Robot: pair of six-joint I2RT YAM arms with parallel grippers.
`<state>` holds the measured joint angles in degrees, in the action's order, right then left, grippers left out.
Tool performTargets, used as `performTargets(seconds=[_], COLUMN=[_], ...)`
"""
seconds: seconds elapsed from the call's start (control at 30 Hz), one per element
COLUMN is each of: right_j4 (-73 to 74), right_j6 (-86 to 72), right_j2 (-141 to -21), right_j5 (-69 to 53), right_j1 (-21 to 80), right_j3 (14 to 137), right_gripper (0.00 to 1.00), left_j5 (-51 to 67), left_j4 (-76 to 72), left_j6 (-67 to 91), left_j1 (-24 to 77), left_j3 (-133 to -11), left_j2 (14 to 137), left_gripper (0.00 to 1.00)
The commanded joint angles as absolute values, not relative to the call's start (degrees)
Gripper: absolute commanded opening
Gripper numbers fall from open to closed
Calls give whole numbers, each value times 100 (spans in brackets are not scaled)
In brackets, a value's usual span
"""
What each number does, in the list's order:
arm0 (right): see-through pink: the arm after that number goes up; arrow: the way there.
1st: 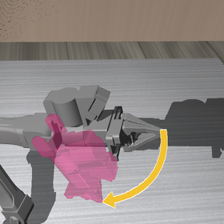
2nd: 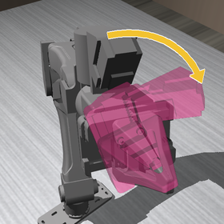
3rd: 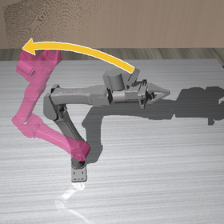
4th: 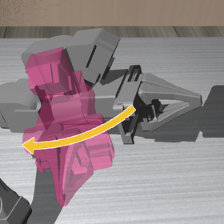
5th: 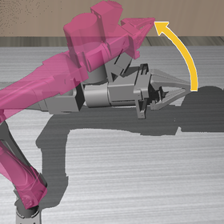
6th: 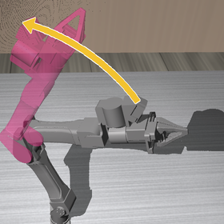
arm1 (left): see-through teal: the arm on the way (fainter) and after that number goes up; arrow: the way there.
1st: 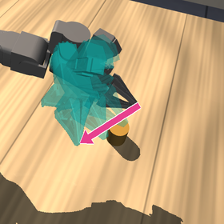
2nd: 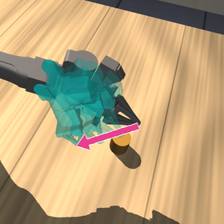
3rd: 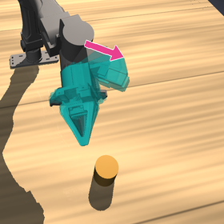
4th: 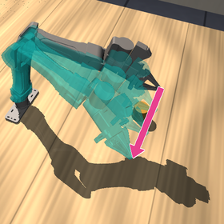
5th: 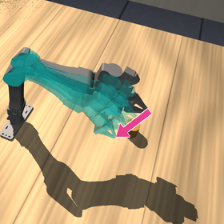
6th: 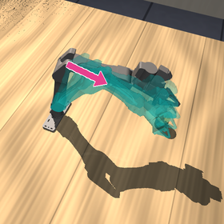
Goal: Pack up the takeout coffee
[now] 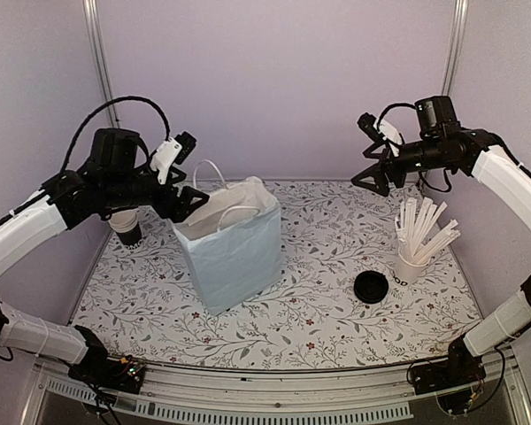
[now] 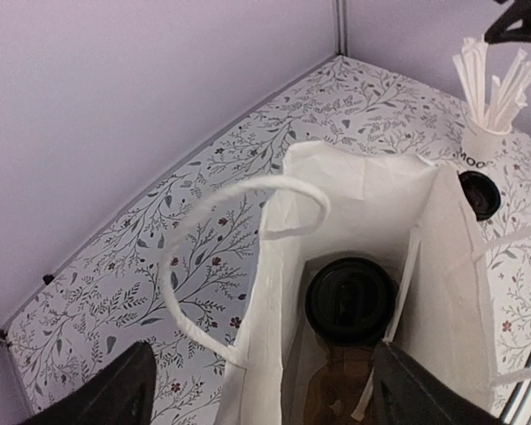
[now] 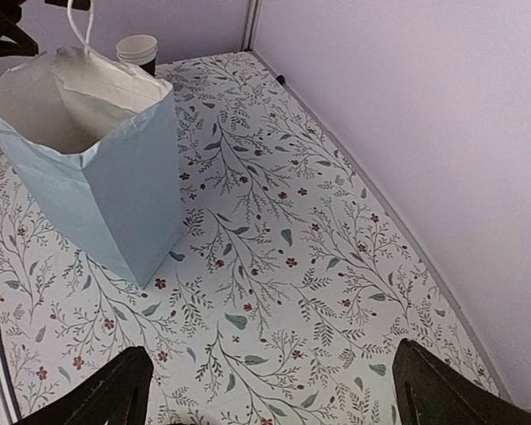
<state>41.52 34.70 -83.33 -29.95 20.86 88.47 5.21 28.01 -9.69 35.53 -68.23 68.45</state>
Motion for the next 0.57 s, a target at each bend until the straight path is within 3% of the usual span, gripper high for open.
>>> performTargets(seconds=[0.0,0.13,0.33,0.53], right_j4=[3537,2968,1999,1827], right_j6=[2873,2354,1382,1352], right_j2=[-8288,-8185,-7911,-7501], right_j5=[-2124,-1792,-283,-555], right_j1=[1984,1712,1687,1686], right_j3=[8956,8754,8210,7893], right_gripper=[99,99,99,99], left_j5=[-381,-1130,-2045,-2053], left_j4=[2607,2479,2418,2544], left_j6=[-599,-93,1197,1619], left_j1=[3421,3345,3140,3120], left_j3=[-6873,-6691,-6471,-6480], left_j2=[6482,6314,6078,5839], left_gripper=[97,100,100,99])
